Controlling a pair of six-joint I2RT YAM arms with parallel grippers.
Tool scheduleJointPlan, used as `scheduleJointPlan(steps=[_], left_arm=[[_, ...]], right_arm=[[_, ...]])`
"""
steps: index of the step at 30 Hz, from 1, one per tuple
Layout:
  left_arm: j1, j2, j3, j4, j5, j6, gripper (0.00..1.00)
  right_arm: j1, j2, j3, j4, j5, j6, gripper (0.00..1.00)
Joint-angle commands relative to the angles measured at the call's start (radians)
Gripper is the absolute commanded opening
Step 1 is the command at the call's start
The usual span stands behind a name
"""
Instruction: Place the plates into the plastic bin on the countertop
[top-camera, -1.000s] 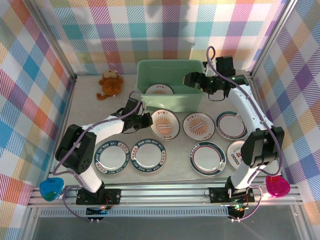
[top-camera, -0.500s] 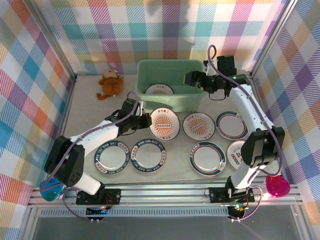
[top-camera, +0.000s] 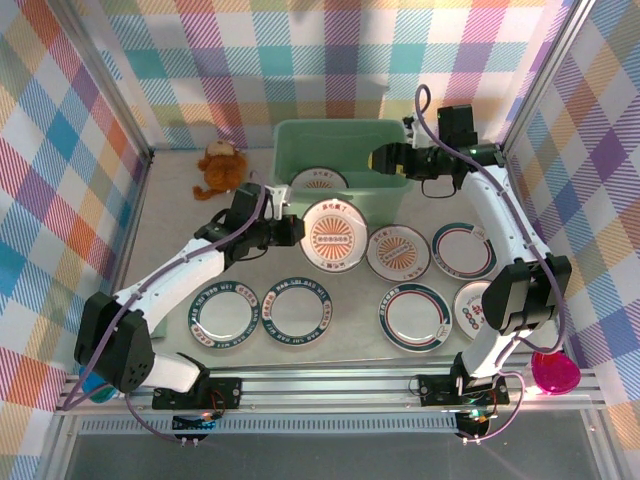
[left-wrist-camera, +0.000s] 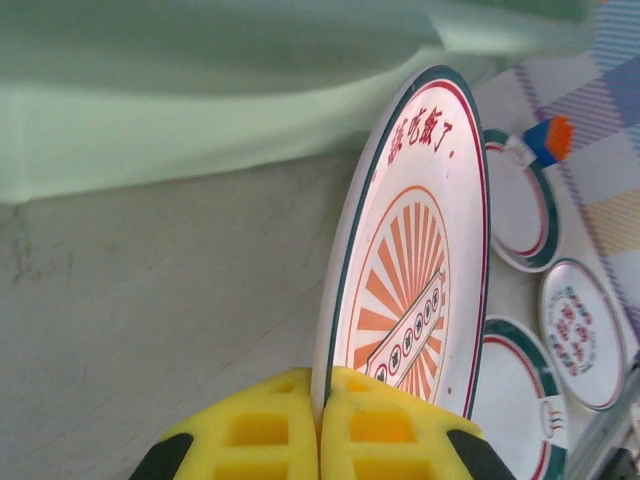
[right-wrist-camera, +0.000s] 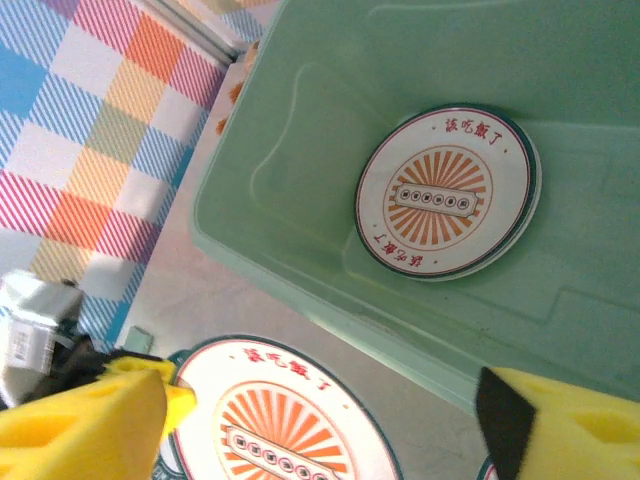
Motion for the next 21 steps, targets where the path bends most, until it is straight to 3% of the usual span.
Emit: scheduleJointPlan(steps=[1, 11, 21], left_arm=[[0.003, -0.013, 0.087, 0.027, 0.080, 0.015, 0.00], [0.060, 0.041, 0.160, 0.134, 0.181, -0.047, 0.00], [0.106, 0.073, 0.177, 0.237, 0.227, -0.110, 0.00]], right_arm=[[-0.011, -0.016, 0.018, -0.065, -0.055, -0.094, 0.72], [-0.014, -0.038, -0.052, -0.066, -0.120, -0.107, 0.56], [-0.015, -0.040, -0.078, -0.037, -0.192, -0.090, 0.49]])
